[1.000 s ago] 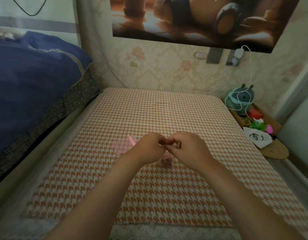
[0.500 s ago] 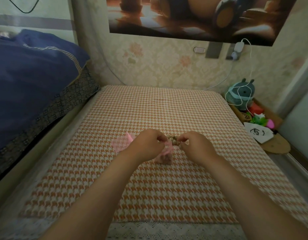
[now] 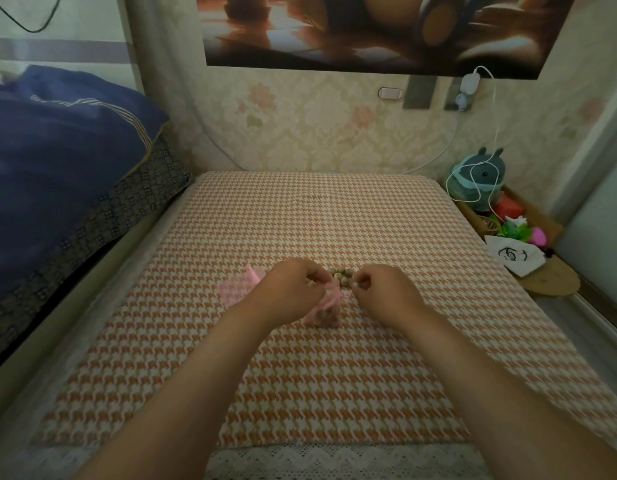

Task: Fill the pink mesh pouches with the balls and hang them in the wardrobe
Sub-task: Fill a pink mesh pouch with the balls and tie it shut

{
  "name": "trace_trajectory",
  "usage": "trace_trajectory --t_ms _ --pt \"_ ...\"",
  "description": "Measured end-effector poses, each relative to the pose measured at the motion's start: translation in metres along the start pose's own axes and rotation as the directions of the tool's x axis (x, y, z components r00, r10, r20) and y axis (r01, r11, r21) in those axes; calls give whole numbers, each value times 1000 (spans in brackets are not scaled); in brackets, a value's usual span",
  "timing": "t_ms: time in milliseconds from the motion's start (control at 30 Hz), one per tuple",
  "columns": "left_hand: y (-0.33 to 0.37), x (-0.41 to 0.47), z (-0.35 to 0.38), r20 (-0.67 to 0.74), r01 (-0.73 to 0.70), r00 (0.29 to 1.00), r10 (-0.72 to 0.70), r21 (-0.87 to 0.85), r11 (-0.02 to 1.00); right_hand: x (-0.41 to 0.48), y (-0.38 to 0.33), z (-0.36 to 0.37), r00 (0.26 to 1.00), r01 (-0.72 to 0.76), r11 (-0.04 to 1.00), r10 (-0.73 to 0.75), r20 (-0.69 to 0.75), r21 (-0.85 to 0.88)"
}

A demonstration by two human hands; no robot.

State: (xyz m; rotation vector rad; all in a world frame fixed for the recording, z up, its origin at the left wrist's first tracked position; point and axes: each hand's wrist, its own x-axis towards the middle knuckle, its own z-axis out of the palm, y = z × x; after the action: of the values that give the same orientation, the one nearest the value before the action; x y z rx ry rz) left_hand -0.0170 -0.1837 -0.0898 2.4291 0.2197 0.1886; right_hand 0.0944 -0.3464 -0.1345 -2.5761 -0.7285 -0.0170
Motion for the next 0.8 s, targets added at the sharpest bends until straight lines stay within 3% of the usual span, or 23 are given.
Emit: trace_trajectory --t_ms 133,200,333,667,800 --pt "-1 1 0 -2 11 1000 -11 -11 1000 -4 -23 -20 988 125 952 -94 -120 279" --pt "-2 2 0 2 10 1000 -10 -16 1000 -9 -35 -27 978 194 924 -157 -135 330" --pt "-5 3 1 6 18 1000 -18 -20 1000 -19 -47 -27 953 299 938 -285 -103 175" --pt "-8 0 -3 22 18 1000 -16 -95 995 -20 -43 -21 962 271 960 -267 -56 73" --pt "-10 2 -5 10 -17 1000 18 -103 995 -18 -44 -22 974 225 974 -226 29 32"
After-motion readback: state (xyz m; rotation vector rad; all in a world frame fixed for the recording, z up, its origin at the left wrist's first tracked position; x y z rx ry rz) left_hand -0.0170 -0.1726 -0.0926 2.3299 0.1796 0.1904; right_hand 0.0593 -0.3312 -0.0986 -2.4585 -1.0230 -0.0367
